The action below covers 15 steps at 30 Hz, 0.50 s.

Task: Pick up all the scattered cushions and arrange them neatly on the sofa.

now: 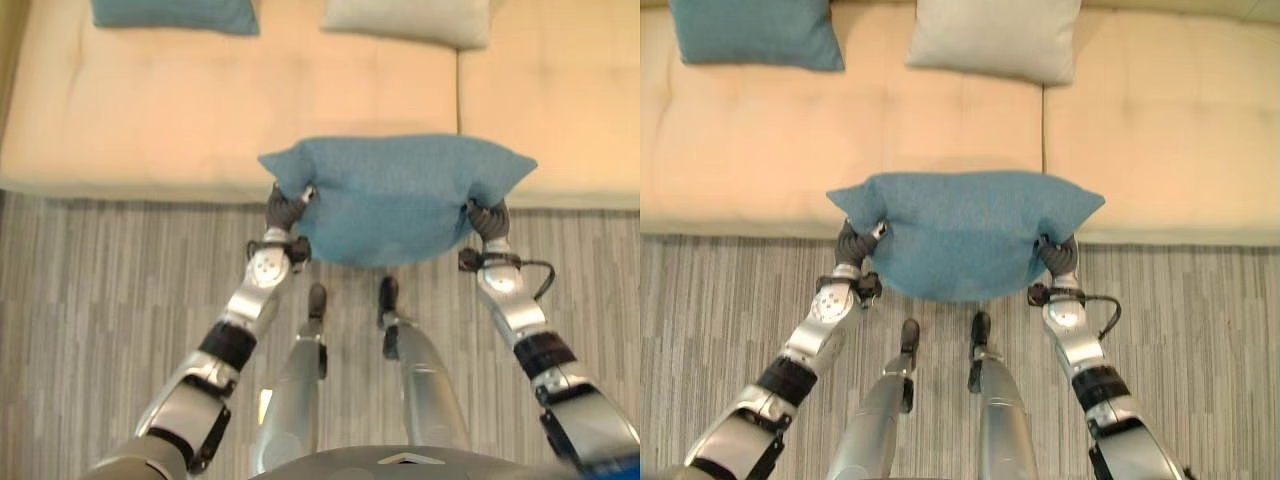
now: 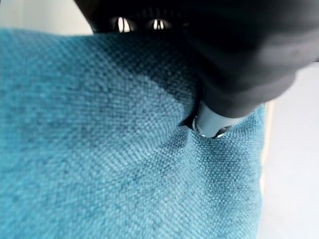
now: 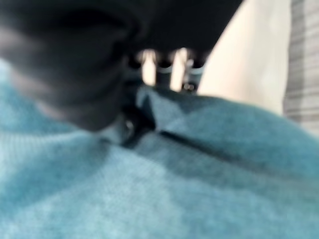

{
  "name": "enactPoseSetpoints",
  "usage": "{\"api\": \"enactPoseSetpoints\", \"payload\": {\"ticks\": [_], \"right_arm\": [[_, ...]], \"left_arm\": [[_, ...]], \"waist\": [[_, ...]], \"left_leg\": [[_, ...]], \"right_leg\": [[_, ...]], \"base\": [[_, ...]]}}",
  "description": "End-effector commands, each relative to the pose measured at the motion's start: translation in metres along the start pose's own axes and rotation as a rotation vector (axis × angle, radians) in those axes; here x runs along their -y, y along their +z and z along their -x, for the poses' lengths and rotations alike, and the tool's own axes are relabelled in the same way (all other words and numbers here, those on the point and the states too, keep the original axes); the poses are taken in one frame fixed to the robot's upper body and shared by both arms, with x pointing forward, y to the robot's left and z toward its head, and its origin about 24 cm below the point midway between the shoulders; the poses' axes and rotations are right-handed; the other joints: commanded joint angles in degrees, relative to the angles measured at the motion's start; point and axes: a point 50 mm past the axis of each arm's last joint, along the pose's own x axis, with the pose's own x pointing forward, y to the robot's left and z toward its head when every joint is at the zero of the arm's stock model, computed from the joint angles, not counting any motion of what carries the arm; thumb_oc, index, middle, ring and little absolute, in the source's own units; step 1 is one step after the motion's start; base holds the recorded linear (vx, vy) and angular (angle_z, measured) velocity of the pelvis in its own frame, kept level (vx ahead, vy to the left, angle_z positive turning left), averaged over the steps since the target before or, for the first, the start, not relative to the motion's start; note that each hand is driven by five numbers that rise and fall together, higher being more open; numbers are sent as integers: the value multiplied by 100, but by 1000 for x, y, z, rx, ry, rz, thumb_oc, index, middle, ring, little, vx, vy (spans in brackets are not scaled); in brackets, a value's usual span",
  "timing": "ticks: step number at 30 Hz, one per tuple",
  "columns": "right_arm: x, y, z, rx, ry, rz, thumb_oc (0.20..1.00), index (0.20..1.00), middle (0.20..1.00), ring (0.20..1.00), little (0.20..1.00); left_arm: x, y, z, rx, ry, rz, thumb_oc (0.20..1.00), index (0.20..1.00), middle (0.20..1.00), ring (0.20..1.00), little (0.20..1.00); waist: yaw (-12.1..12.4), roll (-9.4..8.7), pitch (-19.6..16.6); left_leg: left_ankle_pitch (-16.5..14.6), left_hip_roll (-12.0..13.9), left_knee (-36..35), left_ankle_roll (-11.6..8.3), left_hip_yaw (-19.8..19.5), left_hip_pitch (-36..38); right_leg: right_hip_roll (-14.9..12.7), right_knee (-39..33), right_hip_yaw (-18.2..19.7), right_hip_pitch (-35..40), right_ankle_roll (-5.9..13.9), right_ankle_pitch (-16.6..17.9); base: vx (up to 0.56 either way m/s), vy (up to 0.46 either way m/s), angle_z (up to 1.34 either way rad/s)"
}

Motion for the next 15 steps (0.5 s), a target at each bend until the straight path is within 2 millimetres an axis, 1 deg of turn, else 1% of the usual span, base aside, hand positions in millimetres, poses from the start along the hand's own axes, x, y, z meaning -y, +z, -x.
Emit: {"api": "enactPoseSetpoints", "payload": {"ticks": [1,3,6,8,9,10,11,12,13,15], "right_arm": [[17,27,-12,141,-44,-21,200,200,200,200,200],[25,16,-5,103,-54,-7,200,200,200,200,200],[35,0,6,46,-62,21,200,200,200,200,200],[38,-7,10,18,-58,42,200,200,200,200,200],[37,-10,13,10,-42,58,200,200,200,200,200],[39,-11,13,5,-31,77,200,200,200,200,200],[40,-13,13,2,-24,92,200,200,200,200,200],[40,-14,14,-9,-19,90,200,200,200,200,200],[44,-19,17,-30,-23,94,200,200,200,200,200],[48,-24,22,-53,-30,95,200,200,200,200,200]], "left_arm": [[11,33,-11,172,-78,-2,200,200,200,200,200],[1,23,-3,133,-64,-19,200,200,200,200,200],[-10,6,8,62,-50,-26,200,200,200,200,200],[-16,-4,16,19,-37,-23,200,200,200,200,200],[-21,-10,22,-10,-26,-16,200,200,200,200,200],[-21,-13,25,-21,-23,-6,200,200,200,200,200],[-22,-17,28,-34,-23,-2,200,200,200,200,200],[-21,-19,30,-45,-24,2,200,200,200,200,200],[-21,-25,33,-71,-28,6,200,200,200,200,200],[-18,-29,38,-90,-43,6,200,200,200,200,200]], "waist": [[-43,56,-322],[-70,35,-405],[-96,-16,-522],[-112,-64,-609],[-41,-163,-589],[23,-247,-589],[73,-287,-623],[69,-284,-647],[27,-224,-757],[-42,-132,-790]], "left_leg": [[-172,-50,-131,-143,-67,287],[-187,-24,-162,-142,-58,588],[-326,40,-122,-147,2,1024],[-420,60,-67,-113,19,1251],[-510,3,243,-125,-180,1264],[-553,-169,480,-159,-689,1183],[-643,-345,650,-180,-1169,1171],[-666,-385,672,-189,-1298,1219],[-716,-393,522,-165,-1329,1428],[-750,-313,353,-118,-1132,1693]], "right_leg": [[-69,-345,-26,515,381,29],[-1,-419,-9,852,362,-1],[92,-558,75,1377,342,-79],[191,-723,241,1665,340,-66],[296,-836,451,1891,322,-46],[337,-947,597,2029,325,-10],[361,-1047,808,2141,354,52],[371,-1074,878,2184,374,88],[376,-1146,971,2293,419,125],[329,-1139,1031,2382,475,155]], "base": [[109,-51,-6],[99,-37,-3],[95,-41,-5],[54,-3,-12],[-15,39,-40],[-28,107,-73],[-18,130,-115],[47,197,-109],[89,201,-108],[28,274,-72]]}}
